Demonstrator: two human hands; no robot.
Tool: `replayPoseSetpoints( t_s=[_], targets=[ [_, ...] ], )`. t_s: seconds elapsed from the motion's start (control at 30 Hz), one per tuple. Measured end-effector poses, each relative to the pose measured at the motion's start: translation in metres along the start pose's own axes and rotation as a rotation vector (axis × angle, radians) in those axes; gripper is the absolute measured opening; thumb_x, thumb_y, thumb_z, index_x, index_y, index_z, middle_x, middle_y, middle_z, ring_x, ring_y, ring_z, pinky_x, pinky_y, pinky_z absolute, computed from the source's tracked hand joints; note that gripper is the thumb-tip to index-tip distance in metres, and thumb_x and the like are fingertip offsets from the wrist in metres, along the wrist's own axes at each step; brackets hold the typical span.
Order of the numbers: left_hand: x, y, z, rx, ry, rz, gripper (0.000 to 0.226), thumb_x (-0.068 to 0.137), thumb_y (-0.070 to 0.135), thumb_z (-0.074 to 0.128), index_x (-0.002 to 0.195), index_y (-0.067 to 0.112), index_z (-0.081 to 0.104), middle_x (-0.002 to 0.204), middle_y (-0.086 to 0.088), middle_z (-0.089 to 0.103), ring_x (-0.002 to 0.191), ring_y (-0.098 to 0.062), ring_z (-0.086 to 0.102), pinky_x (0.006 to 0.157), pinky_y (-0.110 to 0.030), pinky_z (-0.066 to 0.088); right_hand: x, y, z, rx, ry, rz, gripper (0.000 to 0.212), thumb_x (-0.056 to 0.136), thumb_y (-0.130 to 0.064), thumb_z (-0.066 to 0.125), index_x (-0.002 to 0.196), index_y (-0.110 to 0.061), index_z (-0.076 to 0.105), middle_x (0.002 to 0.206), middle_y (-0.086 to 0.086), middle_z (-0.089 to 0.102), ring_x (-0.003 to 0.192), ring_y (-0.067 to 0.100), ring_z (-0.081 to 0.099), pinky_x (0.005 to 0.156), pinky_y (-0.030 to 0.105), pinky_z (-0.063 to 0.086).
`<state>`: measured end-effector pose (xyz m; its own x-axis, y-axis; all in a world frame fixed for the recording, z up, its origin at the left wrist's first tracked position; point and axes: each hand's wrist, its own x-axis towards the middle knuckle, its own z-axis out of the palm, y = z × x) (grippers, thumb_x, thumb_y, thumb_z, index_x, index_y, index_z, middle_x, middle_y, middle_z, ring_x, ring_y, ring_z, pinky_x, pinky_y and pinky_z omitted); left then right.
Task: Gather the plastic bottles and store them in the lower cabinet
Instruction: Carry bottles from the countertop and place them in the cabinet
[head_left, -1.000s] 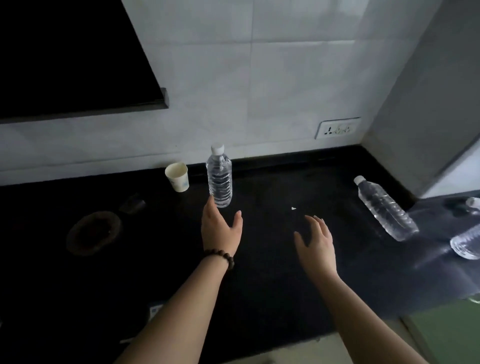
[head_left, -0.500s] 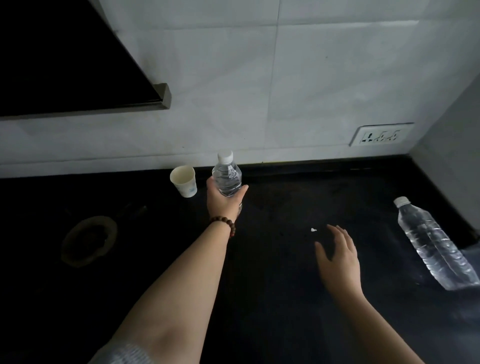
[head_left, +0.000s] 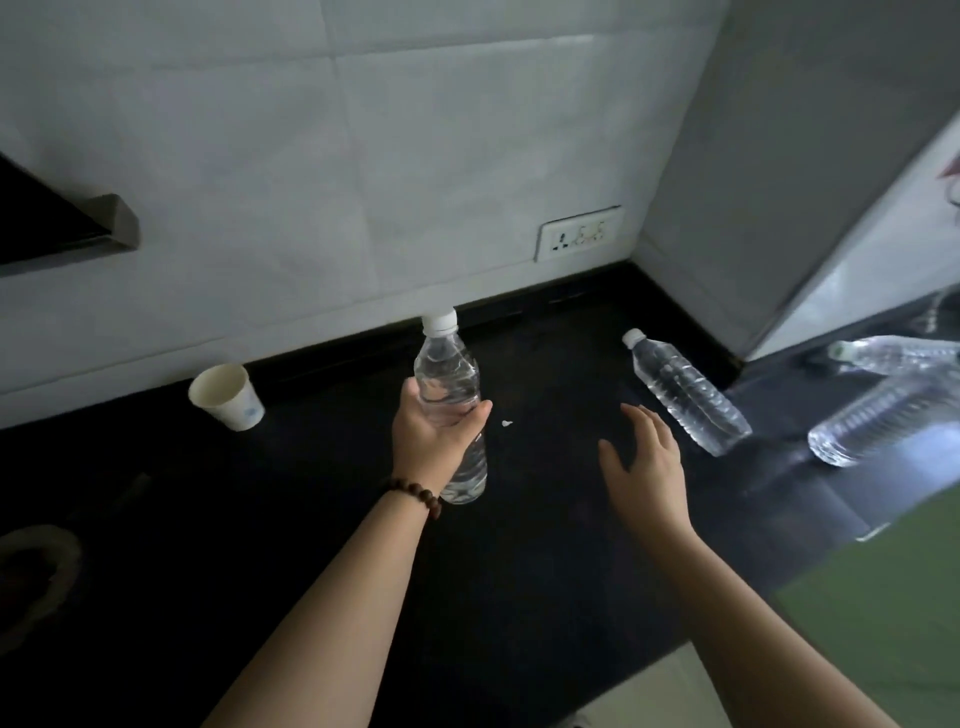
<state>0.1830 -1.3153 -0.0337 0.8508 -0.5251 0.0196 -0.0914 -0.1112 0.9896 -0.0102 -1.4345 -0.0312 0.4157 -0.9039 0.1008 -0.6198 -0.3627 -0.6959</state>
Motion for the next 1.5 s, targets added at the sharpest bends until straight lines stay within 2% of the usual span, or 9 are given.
replayPoseSetpoints(
  t_s=[0.27, 0.53, 0.63, 0.73, 0.83, 0.97, 1.1, 1.33, 1.5],
  targets=[
    [-0.031, 0.011, 0.097, 0.169, -0.109, -0.068, 0.047, 0.063, 0.041, 0.085, 0.096, 0.022, 0.057, 0.086, 0.007, 0.069, 0.075, 0.001, 0.066, 0.066, -0.019, 0.049, 0.055, 0.066, -0.059, -0.096, -0.004, 0.007, 0.057, 0.085, -0.023, 0.064, 0.137, -0.011, 0.044, 0.143, 0.011, 0.040, 0.132, 0.031, 0.034, 0.107, 0.045, 0.034],
    [-0.026, 0.005, 0.177, 0.321, 0.063, -0.189, 0.046, 0.066, 0.047, 0.081, 0.096, 0.018, 0.062, 0.085, 0.005, 0.069, 0.073, -0.002, 0.066, 0.058, -0.018, 0.047, 0.154, 0.129, -0.049, -0.270, -0.322, -0.036, 0.086, 0.078, -0.052, 0.064, 0.147, -0.032, 0.017, 0.153, 0.013, 0.022, 0.139, 0.034, 0.022, 0.110, 0.050, 0.029],
    [-0.032, 0.002, 0.192, 0.351, 0.135, -0.253, 0.045, 0.065, 0.047, 0.081, 0.095, 0.019, 0.062, 0.083, 0.006, 0.069, 0.072, -0.002, 0.066, 0.057, -0.018, 0.046, 0.178, 0.140, -0.041, -0.351, -0.392, -0.079, 0.098, 0.074, -0.063, 0.062, 0.148, -0.033, 0.005, 0.151, 0.012, 0.023, 0.131, 0.035, 0.034, 0.102, 0.049, 0.036],
    [-0.041, -0.001, 0.196, 0.354, 0.190, -0.305, 0.042, 0.065, 0.047, 0.081, 0.094, 0.022, 0.063, 0.082, 0.006, 0.070, 0.071, -0.001, 0.066, 0.056, -0.018, 0.045, 0.195, 0.139, -0.033, -0.378, -0.417, -0.082, 0.107, 0.072, -0.069, 0.061, 0.149, -0.029, -0.001, 0.142, 0.010, 0.033, 0.119, 0.033, 0.045, 0.080, 0.042, 0.045],
    [-0.050, -0.004, 0.194, 0.364, 0.217, -0.341, 0.044, 0.063, 0.051, 0.079, 0.093, 0.021, 0.065, 0.081, 0.006, 0.071, 0.069, -0.002, 0.067, 0.057, -0.020, 0.047, 0.200, 0.138, -0.024, -0.435, -0.429, -0.078, 0.107, 0.074, -0.065, 0.062, 0.149, -0.025, -0.002, 0.134, 0.011, 0.039, 0.115, 0.032, 0.047, 0.066, 0.036, 0.038],
    [-0.064, -0.005, 0.184, 0.376, 0.272, -0.371, 0.045, 0.063, 0.051, 0.079, 0.093, 0.022, 0.065, 0.081, 0.006, 0.071, 0.069, -0.002, 0.067, 0.057, -0.020, 0.048, 0.200, 0.137, -0.021, -0.463, -0.436, -0.065, 0.093, 0.083, -0.037, 0.061, 0.150, -0.022, -0.002, 0.133, 0.015, 0.041, 0.113, 0.034, 0.048, 0.069, 0.036, 0.041],
    [-0.087, -0.005, 0.163, 0.370, 0.340, -0.395, 0.048, 0.061, 0.055, 0.078, 0.093, 0.023, 0.064, 0.081, 0.007, 0.071, 0.068, -0.002, 0.067, 0.057, -0.020, 0.048, 0.180, 0.128, -0.027, -0.323, -0.472, -0.062, 0.084, 0.082, -0.035, 0.057, 0.148, -0.025, 0.006, 0.128, 0.012, 0.045, 0.106, 0.032, 0.055, 0.078, 0.040, 0.049],
    [-0.157, 0.001, 0.102, 0.303, 0.520, -0.440, 0.059, 0.053, 0.068, 0.070, 0.092, 0.025, 0.064, 0.078, 0.009, 0.071, 0.064, 0.005, 0.065, 0.053, -0.018, 0.046, 0.066, 0.081, -0.020, -0.051, -0.572, -0.271, 0.083, 0.077, -0.050, 0.057, 0.143, -0.037, 0.009, 0.131, 0.000, 0.047, 0.091, 0.023, 0.062, 0.059, 0.030, 0.043],
    [-0.244, 0.002, 0.042, 0.225, 0.731, -0.462, 0.058, 0.048, 0.067, 0.072, 0.090, 0.027, 0.061, 0.073, 0.012, 0.069, 0.063, 0.011, 0.062, 0.046, -0.013, 0.042, -0.039, 0.040, -0.013, 0.006, -0.690, -0.444, 0.084, 0.076, -0.054, 0.058, 0.143, -0.040, 0.009, 0.135, -0.004, 0.045, 0.094, 0.021, 0.062, 0.060, 0.029, 0.043]
  ],
)
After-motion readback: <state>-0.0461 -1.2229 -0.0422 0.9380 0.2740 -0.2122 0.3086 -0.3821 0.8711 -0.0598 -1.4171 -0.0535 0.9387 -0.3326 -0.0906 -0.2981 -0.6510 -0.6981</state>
